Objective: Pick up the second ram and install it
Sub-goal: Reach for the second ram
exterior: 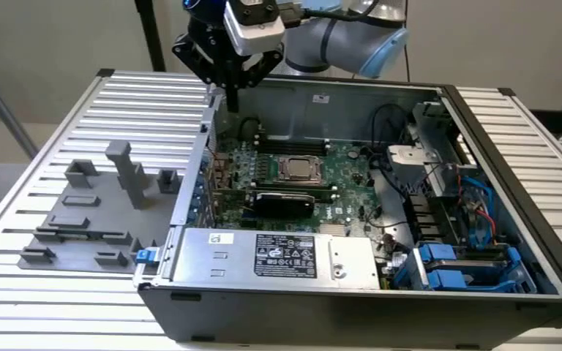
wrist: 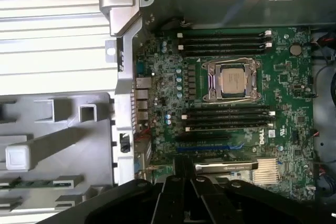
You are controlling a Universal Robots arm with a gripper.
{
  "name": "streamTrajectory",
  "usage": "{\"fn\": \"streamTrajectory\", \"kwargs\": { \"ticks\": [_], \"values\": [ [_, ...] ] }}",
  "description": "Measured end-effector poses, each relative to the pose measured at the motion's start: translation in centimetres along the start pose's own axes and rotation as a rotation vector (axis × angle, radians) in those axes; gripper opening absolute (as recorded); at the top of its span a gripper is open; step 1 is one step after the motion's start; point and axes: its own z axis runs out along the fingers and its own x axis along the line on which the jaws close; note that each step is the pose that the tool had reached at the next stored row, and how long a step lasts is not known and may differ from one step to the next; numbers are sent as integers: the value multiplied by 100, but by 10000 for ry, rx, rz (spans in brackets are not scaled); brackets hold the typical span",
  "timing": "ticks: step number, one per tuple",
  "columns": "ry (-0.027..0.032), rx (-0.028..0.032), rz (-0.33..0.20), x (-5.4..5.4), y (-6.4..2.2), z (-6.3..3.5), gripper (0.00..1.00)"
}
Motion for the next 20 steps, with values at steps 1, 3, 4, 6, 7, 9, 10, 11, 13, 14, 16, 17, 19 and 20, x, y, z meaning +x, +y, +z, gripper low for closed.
{"fn": "streamTrajectory", "kwargs": {
  "ticks": [1, 3, 4, 6, 7, 9, 10, 11, 13, 14, 16, 17, 19, 20],
  "values": [
    [0, 0, 0, 44, -13, -1, 0],
    [0, 0, 0, 133, -37, -4, 0],
    [-1, -1, 0, 177, -49, -5, 0],
    [-1, -1, 1, 270, -72, -8, 0],
    [0, 0, 1, 314, -83, -10, 0],
    [-1, 0, 0, 402, -104, -12, 0],
    [-1, 0, 0, 447, -115, -14, 0],
    [-1, 0, 1, 491, -126, -15, 0],
    [-1, 2, 0, 583, -148, -18, 0],
    [-1, 2, 0, 628, -158, -19, 0],
    [-2, 4, 1, 717, -180, -21, 0],
    [-2, 6, 1, 762, -190, -22, 0],
    [-2, 9, -1, 851, -212, -23, 0],
    [-2, 11, 0, 896, -223, -23, 0]
  ]
}}
